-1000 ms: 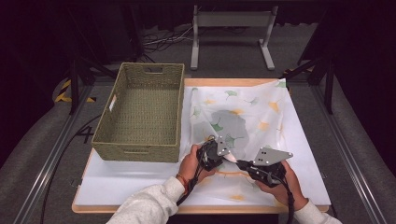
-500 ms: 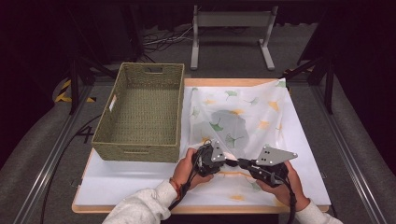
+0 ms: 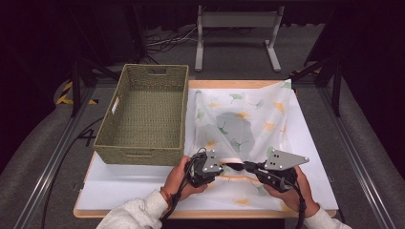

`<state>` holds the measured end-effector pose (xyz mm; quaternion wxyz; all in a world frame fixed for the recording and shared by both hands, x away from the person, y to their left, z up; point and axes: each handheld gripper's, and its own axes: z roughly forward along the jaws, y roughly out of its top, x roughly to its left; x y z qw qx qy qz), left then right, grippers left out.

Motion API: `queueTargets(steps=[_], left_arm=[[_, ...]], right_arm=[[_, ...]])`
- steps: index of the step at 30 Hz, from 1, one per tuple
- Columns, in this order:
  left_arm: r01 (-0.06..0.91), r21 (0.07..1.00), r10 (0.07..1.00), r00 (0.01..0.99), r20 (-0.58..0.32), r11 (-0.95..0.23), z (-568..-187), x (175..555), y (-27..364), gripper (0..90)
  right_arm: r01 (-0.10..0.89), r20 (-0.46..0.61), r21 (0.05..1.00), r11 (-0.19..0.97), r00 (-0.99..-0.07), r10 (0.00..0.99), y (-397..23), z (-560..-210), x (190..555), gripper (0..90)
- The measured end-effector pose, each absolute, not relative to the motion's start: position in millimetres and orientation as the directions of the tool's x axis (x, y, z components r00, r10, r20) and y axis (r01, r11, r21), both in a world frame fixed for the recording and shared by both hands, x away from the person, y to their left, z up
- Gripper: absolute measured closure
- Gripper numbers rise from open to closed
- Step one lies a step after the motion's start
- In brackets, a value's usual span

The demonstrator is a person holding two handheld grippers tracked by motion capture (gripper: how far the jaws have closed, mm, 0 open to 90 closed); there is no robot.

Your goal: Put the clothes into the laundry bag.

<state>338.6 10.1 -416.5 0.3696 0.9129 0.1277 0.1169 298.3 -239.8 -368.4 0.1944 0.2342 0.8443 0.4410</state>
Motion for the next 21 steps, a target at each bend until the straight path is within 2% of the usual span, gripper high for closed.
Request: queueTargets(steps=[3, 7, 11, 21], left_arm=[[0.133, 0.715, 0.313, 0.942, 0.124, -0.686, -417, 334, 8, 86.2], [0.12, 0.723, 0.318, 0.937, 0.144, -0.68, -421, 335, -7, 83.9], [0.195, 0.743, 0.372, 0.925, 0.078, -0.641, -434, 351, -28, 82.8], [0.227, 0.736, 0.416, 0.906, 0.081, -0.638, -440, 368, -43, 82.8]], right_arm=[[0.22, -0.12, 0.842, 0.492, -0.813, 0.569, -240, -366, 298, 89.1], [0.218, -0.124, 0.839, 0.499, -0.816, 0.565, -237, -367, 297, 89.1], [0.224, -0.127, 0.826, 0.518, -0.821, 0.557, -234, -372, 300, 89.2], [0.244, -0.114, 0.82, 0.518, -0.818, 0.564, -239, -376, 303, 89.1]])
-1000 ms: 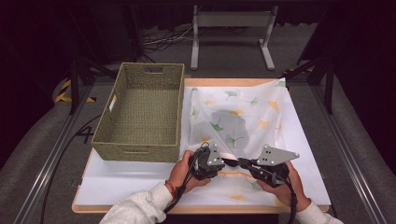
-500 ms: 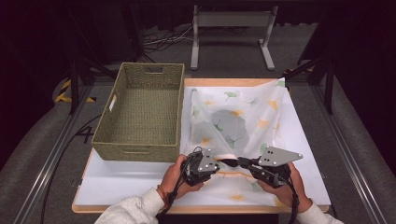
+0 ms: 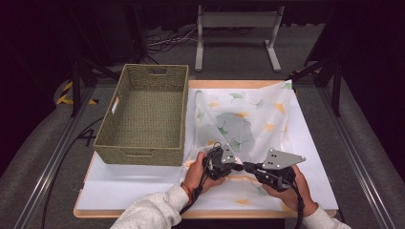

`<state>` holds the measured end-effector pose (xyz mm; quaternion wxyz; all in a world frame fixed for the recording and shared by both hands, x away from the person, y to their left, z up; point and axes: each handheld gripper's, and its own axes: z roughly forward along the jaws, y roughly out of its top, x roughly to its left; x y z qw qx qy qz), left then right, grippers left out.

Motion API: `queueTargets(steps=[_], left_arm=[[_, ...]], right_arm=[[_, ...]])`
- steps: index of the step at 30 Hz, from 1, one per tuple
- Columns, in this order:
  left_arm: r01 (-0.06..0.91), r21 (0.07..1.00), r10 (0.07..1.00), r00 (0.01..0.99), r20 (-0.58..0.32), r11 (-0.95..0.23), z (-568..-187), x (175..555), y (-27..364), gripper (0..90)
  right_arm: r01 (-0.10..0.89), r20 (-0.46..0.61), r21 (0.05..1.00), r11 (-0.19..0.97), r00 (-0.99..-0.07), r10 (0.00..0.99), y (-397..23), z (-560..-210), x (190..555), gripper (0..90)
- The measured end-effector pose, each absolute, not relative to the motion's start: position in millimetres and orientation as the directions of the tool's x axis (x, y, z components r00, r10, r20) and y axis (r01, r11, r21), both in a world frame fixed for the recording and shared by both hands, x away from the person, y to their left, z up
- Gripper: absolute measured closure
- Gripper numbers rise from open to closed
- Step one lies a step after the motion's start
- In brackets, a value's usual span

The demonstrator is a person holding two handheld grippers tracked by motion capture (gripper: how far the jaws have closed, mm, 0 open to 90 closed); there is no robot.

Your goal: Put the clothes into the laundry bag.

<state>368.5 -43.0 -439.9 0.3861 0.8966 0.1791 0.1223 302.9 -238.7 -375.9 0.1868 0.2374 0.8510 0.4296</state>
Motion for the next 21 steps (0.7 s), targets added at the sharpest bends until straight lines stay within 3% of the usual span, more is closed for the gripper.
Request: queueTargets(steps=[16, 21], left_arm=[[0.251, 0.711, 0.447, 0.889, 0.098, -0.656, -443, 380, -53, 84.3], [0.255, 0.697, 0.456, 0.882, 0.116, -0.67, -444, 385, -58, 88.6]], right_arm=[[0.265, -0.099, 0.81, 0.522, -0.817, 0.569, -240, -380, 306, 89.2], [0.267, -0.098, 0.81, 0.521, -0.815, 0.571, -240, -380, 306, 89.2]])
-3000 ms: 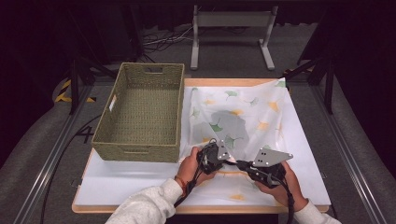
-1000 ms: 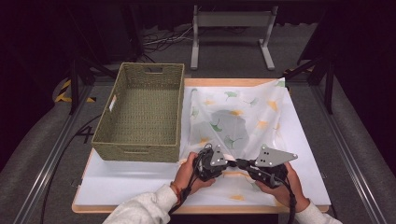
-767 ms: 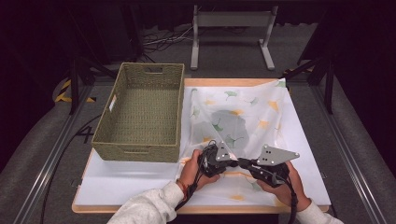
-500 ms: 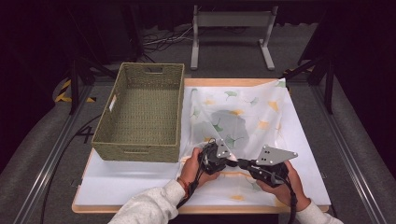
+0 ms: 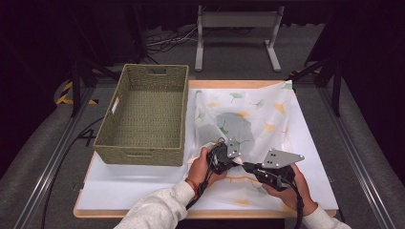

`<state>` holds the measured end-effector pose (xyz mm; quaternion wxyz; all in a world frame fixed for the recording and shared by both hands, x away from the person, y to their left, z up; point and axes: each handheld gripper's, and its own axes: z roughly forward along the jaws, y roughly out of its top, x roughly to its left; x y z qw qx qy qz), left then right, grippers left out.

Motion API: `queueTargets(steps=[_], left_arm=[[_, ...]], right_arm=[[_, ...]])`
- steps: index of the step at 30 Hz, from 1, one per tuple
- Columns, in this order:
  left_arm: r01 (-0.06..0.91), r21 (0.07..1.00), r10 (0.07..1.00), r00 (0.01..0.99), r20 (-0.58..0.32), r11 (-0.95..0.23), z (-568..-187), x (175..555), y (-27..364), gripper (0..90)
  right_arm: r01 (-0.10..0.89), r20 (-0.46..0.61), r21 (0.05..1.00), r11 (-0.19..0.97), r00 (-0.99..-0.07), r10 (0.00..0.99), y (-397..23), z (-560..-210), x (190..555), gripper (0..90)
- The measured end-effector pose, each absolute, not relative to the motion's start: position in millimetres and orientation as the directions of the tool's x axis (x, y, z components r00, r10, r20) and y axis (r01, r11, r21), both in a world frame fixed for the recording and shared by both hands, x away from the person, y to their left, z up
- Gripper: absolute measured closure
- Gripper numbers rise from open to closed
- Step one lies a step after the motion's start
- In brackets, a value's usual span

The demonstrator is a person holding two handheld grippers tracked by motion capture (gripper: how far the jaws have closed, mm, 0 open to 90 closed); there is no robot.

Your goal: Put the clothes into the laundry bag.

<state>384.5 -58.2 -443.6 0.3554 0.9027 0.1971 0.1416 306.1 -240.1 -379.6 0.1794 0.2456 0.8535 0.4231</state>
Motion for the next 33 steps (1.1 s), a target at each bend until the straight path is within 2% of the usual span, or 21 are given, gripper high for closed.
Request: queueTargets(steps=[8, 18, 27, 30, 33], left_arm=[[0.277, 0.696, 0.489, 0.864, 0.121, -0.662, -445, 389, -61, 89.6], [0.305, 0.722, 0.511, 0.856, 0.078, -0.621, -448, 395, -58, 89.6], [0.307, 0.722, 0.527, 0.845, 0.093, -0.62, -447, 398, -61, 89.6], [0.32, 0.727, 0.54, 0.837, 0.083, -0.608, -447, 398, -62, 89.6], [0.328, 0.758, 0.534, 0.845, 0.032, -0.564, -444, 394, -54, 88.7]], right_arm=[[0.271, -0.101, 0.808, 0.523, -0.811, 0.577, -241, -380, 306, 89.1], [0.28, -0.104, 0.805, 0.523, -0.801, 0.589, -242, -382, 309, 89.2], [0.285, -0.104, 0.805, 0.52, -0.795, 0.597, -243, -383, 311, 89.2], [0.285, -0.106, 0.806, 0.519, -0.793, 0.6, -244, -383, 311, 89.2], [0.282, -0.105, 0.811, 0.512, -0.791, 0.602, -245, -382, 311, 89.2]])
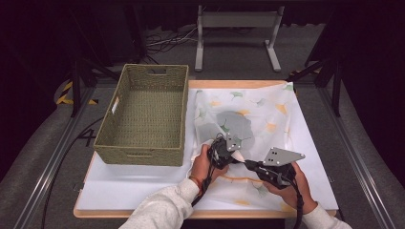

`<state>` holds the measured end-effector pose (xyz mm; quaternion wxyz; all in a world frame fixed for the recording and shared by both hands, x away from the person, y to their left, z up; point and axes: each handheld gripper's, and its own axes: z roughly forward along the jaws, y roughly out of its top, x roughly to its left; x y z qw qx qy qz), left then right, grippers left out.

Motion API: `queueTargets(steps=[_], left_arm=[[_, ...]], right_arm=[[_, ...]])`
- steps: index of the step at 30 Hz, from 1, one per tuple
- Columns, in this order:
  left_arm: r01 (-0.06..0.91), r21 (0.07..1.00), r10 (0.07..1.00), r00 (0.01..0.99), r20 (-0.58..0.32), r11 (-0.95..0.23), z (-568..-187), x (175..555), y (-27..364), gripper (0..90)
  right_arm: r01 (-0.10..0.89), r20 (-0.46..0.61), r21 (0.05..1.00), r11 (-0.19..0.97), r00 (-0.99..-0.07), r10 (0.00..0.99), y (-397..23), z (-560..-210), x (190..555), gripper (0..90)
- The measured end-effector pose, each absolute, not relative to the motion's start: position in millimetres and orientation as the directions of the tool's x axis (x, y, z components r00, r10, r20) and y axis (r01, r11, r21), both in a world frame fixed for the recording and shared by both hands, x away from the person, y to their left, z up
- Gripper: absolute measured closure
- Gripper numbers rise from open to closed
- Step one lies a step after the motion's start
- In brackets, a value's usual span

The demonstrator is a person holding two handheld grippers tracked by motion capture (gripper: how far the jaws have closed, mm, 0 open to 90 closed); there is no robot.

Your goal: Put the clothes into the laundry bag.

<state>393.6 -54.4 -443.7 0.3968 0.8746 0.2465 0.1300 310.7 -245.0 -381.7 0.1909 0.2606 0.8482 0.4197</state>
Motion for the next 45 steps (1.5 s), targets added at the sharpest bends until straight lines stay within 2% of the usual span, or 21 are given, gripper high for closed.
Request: queueTargets(steps=[5, 7, 11, 13, 15, 23, 32, 38, 45], left_arm=[[0.284, 0.786, 0.484, 0.875, 0.022, -0.549, -432, 375, -38, 85.3], [0.254, 0.786, 0.462, 0.886, 0.046, -0.564, -428, 365, -32, 85.4], [0.231, 0.781, 0.427, 0.903, 0.05, -0.58, -430, 358, -33, 84.4], [0.241, 0.775, 0.43, 0.902, 0.043, -0.584, -436, 360, -38, 86.3], [0.29, 0.771, 0.461, 0.887, 0.006, -0.567, -445, 366, -45, 89.4], [0.358, 0.745, 0.532, 0.847, -0.005, -0.563, -448, 385, -60, 89.7], [0.382, 0.741, 0.58, 0.815, 0.012, -0.552, -448, 395, -67, 89.8], [0.383, 0.754, 0.582, 0.813, -0.002, -0.533, -447, 392, -62, 89.8], [0.35, 0.758, 0.534, 0.845, -0.002, -0.551, -434, 375, -45, 89.3]], right_arm=[[0.274, -0.105, 0.824, 0.496, -0.787, 0.608, -247, -378, 310, 89.3], [0.269, -0.108, 0.826, 0.495, -0.786, 0.608, -247, -376, 309, 89.3], [0.261, -0.108, 0.831, 0.49, -0.79, 0.604, -245, -373, 306, 89.3], [0.258, -0.108, 0.829, 0.496, -0.796, 0.595, -242, -372, 305, 89.3], [0.254, -0.113, 0.826, 0.503, -0.8, 0.59, -240, -372, 304, 89.3], [0.267, -0.11, 0.817, 0.511, -0.798, 0.593, -242, -375, 305, 89.3], [0.289, -0.104, 0.809, 0.512, -0.786, 0.609, -243, -380, 307, 89.3], [0.284, -0.108, 0.81, 0.513, -0.787, 0.607, -244, -379, 307, 89.4], [0.264, -0.118, 0.817, 0.512, -0.794, 0.597, -245, -373, 302, 89.4]])
